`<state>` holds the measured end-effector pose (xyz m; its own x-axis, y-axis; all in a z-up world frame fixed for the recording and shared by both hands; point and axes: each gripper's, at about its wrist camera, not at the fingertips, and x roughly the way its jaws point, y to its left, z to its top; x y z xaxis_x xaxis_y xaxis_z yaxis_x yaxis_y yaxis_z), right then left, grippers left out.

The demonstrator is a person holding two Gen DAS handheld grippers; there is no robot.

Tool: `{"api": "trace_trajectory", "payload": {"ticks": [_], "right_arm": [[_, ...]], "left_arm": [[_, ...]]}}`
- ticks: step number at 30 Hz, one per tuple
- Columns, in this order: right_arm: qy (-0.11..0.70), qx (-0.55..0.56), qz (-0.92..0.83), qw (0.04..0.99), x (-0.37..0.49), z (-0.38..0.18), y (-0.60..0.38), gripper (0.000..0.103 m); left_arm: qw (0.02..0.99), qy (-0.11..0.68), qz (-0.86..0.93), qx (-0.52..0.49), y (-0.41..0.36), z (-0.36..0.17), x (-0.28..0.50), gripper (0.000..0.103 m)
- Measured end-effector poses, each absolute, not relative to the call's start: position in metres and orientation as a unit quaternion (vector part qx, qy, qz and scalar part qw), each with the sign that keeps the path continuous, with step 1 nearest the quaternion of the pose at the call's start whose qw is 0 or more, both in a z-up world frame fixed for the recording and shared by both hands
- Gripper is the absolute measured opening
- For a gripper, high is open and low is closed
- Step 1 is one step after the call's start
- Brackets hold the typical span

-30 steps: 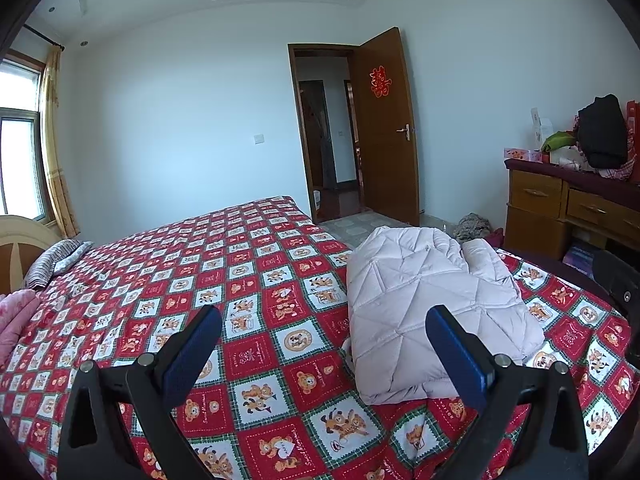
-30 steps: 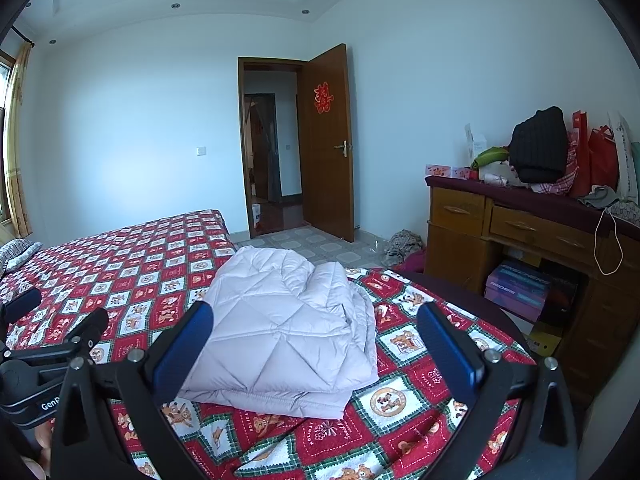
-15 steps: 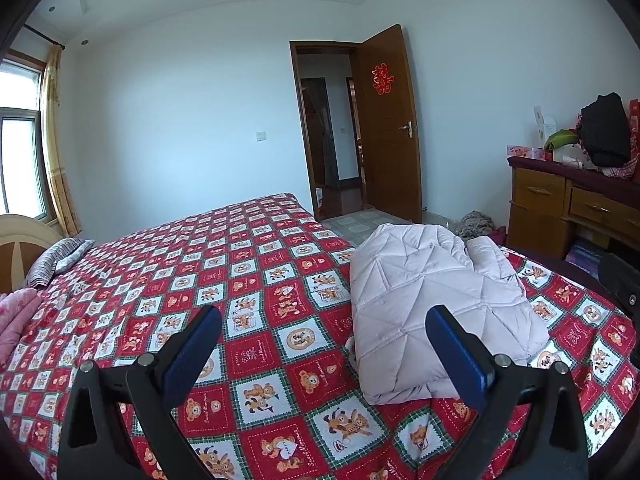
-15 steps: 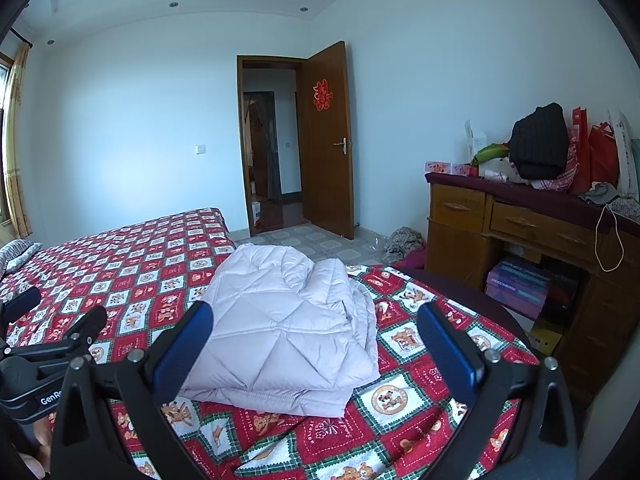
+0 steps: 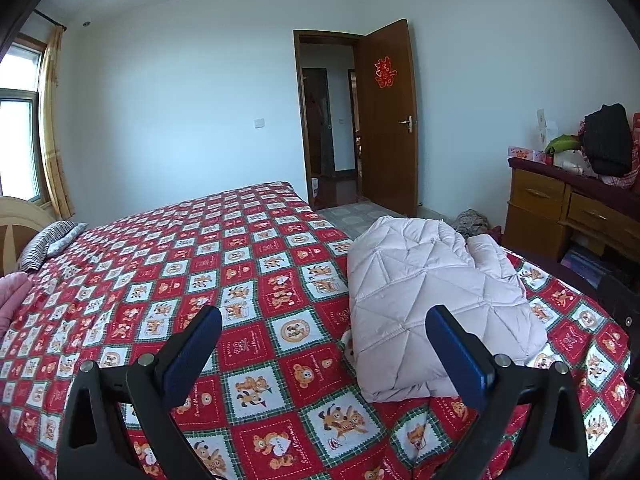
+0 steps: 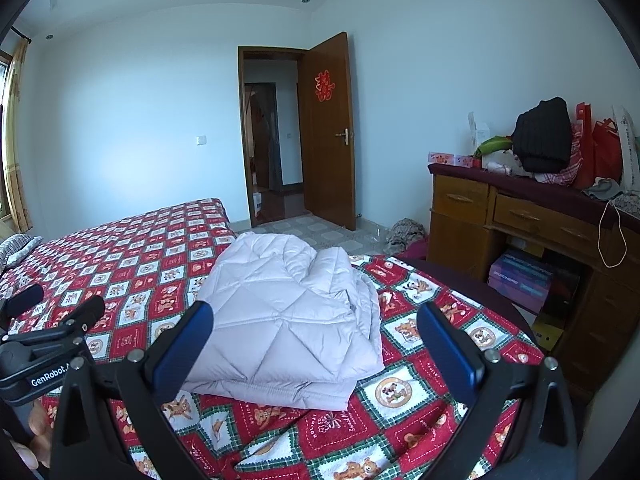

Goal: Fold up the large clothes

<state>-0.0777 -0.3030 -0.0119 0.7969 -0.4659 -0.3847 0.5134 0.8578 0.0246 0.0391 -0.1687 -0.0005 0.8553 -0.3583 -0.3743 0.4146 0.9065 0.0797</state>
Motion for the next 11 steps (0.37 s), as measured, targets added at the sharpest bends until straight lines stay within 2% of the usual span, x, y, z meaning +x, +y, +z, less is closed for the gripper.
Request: {"api": "trace_trajectory", "payload": {"ticks": [11], "right_arm": [[0.199,0.081,-0.263,0.941,-0.076,-0.017,-0.309,0.103]], "left_arm": [[0.960,0.192,-0.187,0.078,-0.165,-0.003,0.050,0.102]]}}
